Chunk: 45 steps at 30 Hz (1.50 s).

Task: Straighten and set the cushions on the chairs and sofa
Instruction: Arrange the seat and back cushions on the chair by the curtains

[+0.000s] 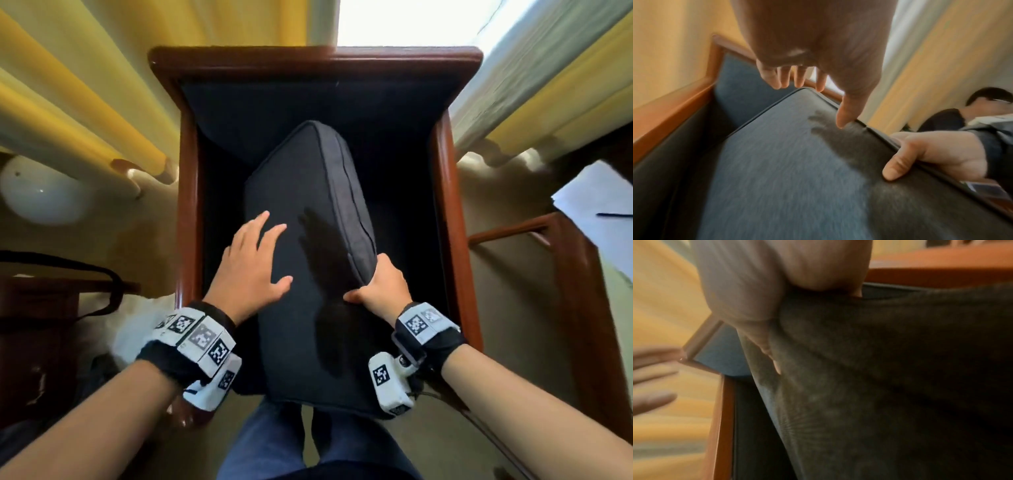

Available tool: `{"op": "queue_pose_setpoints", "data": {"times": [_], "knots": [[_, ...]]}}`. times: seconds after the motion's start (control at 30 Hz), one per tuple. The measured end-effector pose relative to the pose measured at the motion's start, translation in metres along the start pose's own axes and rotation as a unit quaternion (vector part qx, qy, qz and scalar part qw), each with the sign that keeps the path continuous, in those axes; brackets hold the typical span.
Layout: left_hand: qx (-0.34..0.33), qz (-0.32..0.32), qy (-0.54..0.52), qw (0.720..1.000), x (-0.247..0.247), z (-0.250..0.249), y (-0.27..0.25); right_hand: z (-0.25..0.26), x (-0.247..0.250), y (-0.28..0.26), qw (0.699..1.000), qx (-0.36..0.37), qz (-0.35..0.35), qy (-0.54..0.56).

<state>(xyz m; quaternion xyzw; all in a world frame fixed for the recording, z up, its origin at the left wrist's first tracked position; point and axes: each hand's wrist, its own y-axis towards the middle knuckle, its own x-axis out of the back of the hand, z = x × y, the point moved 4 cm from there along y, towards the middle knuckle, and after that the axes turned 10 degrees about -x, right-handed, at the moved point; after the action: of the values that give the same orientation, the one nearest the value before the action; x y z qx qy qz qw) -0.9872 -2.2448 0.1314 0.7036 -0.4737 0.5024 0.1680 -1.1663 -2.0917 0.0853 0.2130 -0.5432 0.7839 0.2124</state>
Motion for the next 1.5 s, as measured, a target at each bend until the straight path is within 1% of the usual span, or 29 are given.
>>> {"op": "queue_pose_setpoints", "data": {"times": [0.07,0.1,0.17,0.2,0.27,0.33,0.37,0.4,0.47,0.53,0.6,0.67,0.77,0.83,0.93,1.07,1.2,1.27,1.37,1.43,1.5], "knots": [[-0.091,-0.022,0.084,0.992,0.029,-0.025,0.012,0.017,0.018,-0.016,0.996,0.026,-0.015,-0.08],[-0.121,-0.024,0.122,0.985,0.039,-0.034,0.02,0.025,0.026,-0.024,0.991,0.043,-0.024,-0.123],[-0.154,-0.003,0.185,0.971,0.053,-0.046,0.033,0.038,0.038,-0.039,0.969,0.098,-0.048,-0.221],[-0.158,0.016,0.205,0.966,0.057,-0.048,0.038,0.042,0.041,-0.047,0.951,0.136,-0.065,-0.269],[-0.144,0.075,0.238,0.958,0.056,-0.042,0.044,0.044,0.043,-0.062,0.906,0.21,-0.097,-0.355],[-0.118,0.148,0.256,0.948,0.044,-0.031,0.037,0.035,0.039,-0.074,0.866,0.248,-0.11,-0.421],[-0.101,0.181,0.249,0.946,0.035,-0.024,0.029,0.029,0.035,-0.079,0.855,0.253,-0.109,-0.44],[-0.09,0.195,0.237,0.948,0.026,-0.018,0.02,0.023,0.031,-0.082,0.851,0.255,-0.107,-0.446],[-0.096,0.162,0.222,0.957,0.016,-0.008,-0.003,0.016,0.022,-0.088,0.86,0.247,-0.109,-0.432],[-0.103,0.107,0.21,0.966,0.014,0.005,-0.021,0.012,0.019,-0.092,0.88,0.227,-0.12,-0.401],[-0.079,0.048,0.202,0.975,0.02,0.024,-0.036,0.008,0.02,-0.094,0.895,0.214,-0.128,-0.371],[-0.052,0.019,0.202,0.978,0.028,0.038,-0.049,0.005,0.019,-0.098,0.898,0.21,-0.121,-0.367],[-0.064,0.024,0.211,0.975,0.036,0.043,-0.053,0.003,0.014,-0.105,0.9,0.207,-0.116,-0.366],[-0.079,0.036,0.234,0.968,0.041,0.038,-0.051,0.001,0.014,-0.108,0.908,0.194,-0.116,-0.352],[-0.112,0.042,0.269,0.956,0.052,0.023,-0.049,-0.003,0.024,-0.11,0.925,0.19,-0.137,-0.3],[-0.156,0.014,0.278,0.948,0.085,-0.021,-0.041,-0.014,0.064,-0.11,0.945,0.18,-0.161,-0.219],[-0.189,-0.017,0.276,0.942,0.136,-0.084,-0.036,-0.034,0.109,-0.112,0.938,0.237,-0.226,-0.114],[-0.197,-0.015,0.278,0.94,0.164,-0.123,-0.039,-0.044,0.13,-0.115,0.938,0.254,-0.231,-0.055],[-0.202,-0.018,0.34,0.918,0.206,-0.181,-0.046,-0.046,0.153,-0.114,0.938,0.265,-0.224,0.017],[-0.204,-0.026,0.377,0.903,0.228,-0.207,-0.045,-0.034,0.157,-0.113,0.938,0.268,-0.218,0.012],[-0.198,-0.023,0.397,0.896,0.239,-0.226,-0.036,-0.017,0.146,-0.111,0.945,0.258,-0.198,-0.02]]}}
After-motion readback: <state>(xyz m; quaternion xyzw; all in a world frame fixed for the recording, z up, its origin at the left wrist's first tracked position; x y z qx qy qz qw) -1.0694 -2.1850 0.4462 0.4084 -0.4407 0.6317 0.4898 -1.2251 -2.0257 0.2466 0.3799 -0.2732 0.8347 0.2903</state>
